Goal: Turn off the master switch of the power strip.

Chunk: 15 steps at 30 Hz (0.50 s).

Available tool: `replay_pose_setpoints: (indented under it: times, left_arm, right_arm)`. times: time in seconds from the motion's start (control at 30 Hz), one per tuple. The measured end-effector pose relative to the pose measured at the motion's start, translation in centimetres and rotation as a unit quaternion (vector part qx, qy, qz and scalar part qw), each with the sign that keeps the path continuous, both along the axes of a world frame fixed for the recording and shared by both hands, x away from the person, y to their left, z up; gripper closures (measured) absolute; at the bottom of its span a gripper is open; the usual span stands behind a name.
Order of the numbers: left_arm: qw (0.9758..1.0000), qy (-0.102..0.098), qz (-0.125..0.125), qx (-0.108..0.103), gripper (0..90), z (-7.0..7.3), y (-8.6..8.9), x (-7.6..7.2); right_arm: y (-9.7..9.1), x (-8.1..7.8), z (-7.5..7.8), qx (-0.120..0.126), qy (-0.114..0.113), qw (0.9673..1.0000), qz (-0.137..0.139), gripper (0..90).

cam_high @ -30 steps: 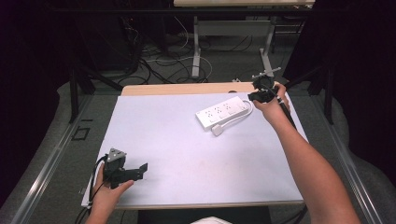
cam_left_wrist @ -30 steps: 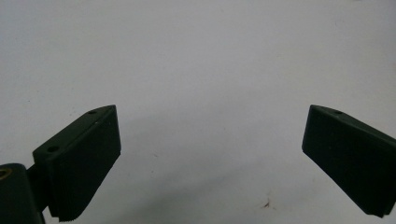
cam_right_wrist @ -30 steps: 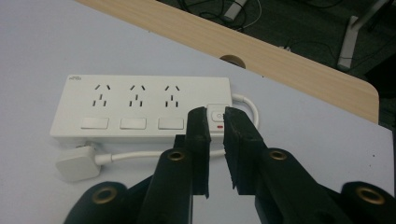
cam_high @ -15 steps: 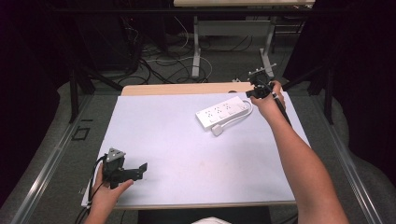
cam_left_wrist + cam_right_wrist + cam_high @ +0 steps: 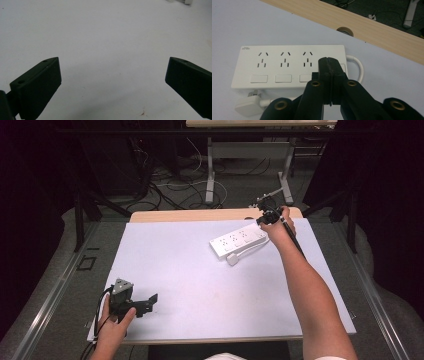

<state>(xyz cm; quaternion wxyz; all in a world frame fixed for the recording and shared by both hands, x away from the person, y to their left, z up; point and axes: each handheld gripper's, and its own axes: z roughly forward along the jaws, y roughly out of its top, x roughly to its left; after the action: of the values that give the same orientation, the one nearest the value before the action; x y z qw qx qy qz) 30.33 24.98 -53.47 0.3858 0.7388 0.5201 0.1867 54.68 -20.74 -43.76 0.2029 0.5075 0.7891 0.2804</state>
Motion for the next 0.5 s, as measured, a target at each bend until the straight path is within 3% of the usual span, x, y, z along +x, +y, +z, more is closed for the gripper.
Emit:
replay_pose_setpoints:
  times: [0.5]
  left_arm:
    - [1.0,0.001,0.004,-0.003,0.3,0.0,0.0,0.0]
  right_arm:
    - [0.1,1.8,-2.3,0.007,0.015,0.9995,-0.025,90.0]
